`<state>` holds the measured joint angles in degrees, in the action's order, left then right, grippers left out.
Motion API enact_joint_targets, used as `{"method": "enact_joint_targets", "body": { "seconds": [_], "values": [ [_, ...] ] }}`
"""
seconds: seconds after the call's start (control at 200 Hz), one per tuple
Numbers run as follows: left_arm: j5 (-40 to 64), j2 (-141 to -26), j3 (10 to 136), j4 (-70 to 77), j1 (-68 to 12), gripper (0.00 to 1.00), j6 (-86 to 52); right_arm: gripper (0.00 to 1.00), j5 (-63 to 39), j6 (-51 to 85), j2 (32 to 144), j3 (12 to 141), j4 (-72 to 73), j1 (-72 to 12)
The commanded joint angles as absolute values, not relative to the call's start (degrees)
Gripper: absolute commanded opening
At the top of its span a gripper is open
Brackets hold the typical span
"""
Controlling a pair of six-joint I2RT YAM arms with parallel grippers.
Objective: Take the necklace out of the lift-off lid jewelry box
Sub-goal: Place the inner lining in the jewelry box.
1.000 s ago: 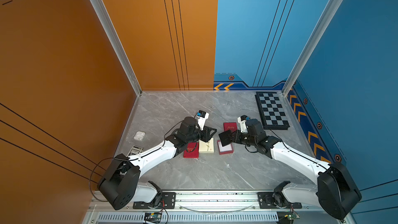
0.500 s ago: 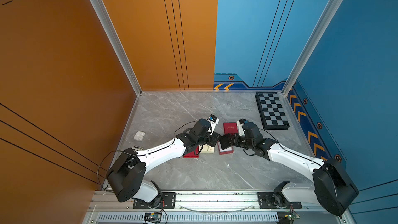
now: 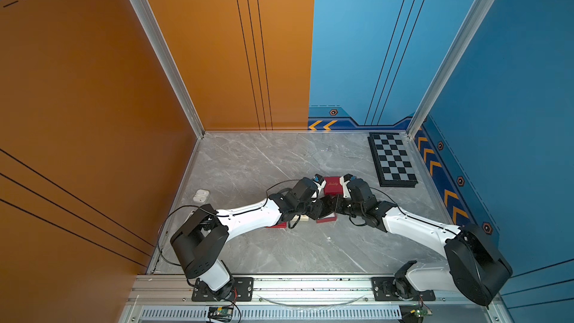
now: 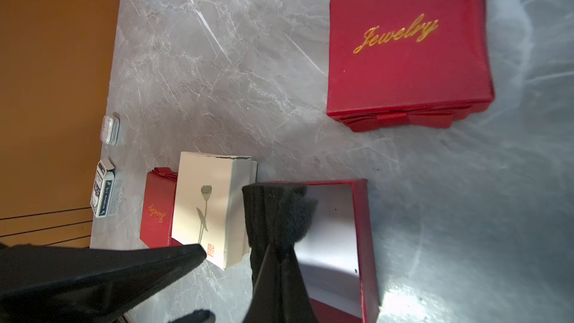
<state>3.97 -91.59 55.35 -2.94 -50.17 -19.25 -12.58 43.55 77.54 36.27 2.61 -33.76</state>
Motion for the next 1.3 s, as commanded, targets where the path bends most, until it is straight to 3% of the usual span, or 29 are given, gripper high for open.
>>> {"method": "enact_joint_targets", "body": {
  "seconds": [0.0, 1.296],
  "values": [
    [2.48, -92.27, 57.13, -4.65, -50.80, 0.30, -18.28, 0.00, -11.16, 44.40, 78.28, 35.22, 4.35, -34.06],
    [1.76, -101.06, 57.91, -2.00, -51.03, 0.22, -19.55, 0.00, -10.77, 48.21, 84.02, 34.13, 7.35, -35.68]
  ]
}}
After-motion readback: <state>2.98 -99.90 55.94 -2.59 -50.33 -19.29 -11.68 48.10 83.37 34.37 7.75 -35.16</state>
